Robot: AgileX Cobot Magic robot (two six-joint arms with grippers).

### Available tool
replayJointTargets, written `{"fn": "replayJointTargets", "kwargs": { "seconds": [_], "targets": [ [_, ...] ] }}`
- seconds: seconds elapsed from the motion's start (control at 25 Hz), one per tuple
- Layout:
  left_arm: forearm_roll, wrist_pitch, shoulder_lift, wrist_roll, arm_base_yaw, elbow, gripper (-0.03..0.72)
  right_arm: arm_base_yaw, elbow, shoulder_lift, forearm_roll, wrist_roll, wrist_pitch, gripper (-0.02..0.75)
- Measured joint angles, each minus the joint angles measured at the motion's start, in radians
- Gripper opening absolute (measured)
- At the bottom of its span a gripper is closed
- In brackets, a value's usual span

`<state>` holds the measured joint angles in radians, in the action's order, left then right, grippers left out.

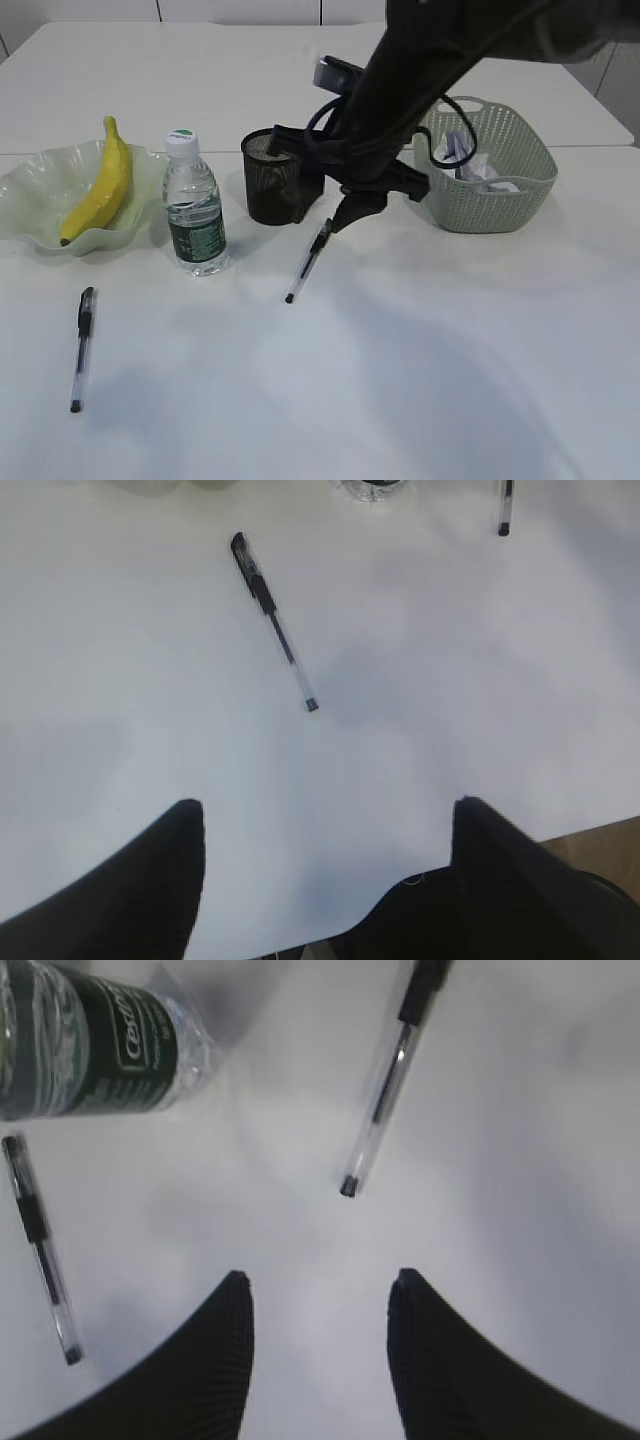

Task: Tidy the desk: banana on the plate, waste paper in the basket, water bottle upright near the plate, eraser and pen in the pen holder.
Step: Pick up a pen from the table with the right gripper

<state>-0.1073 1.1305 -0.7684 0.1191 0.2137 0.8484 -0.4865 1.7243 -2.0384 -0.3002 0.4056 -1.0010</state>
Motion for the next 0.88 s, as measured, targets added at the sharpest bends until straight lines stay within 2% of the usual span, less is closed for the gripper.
{"fn": "replayJointTargets", "kwargs": {
  "seconds": [0.24,0.48,0.64,0.88],
  "targets": [
    [0.000,-0.003,0.000,0.000,0.000,0.000,0.550,-0.045,0.228,-0.184,0.074,0.072,-0.065,0.316],
    [0.000,-0.004,0.000,0.000,0.000,0.000,0.550,-0.048,0.442,-0.343,0.191,0.198,-0.187,0.314],
    [0.000,-0.004,0.000,0.000,0.000,0.000,0.550,-0.048,0.535,-0.404,0.260,0.264,-0.221,0.314],
    [0.000,-0.013,0.000,0.000,0.000,0.000,0.550,-0.048,0.566,-0.450,0.275,0.357,-0.226,0.314]
  ]
}}
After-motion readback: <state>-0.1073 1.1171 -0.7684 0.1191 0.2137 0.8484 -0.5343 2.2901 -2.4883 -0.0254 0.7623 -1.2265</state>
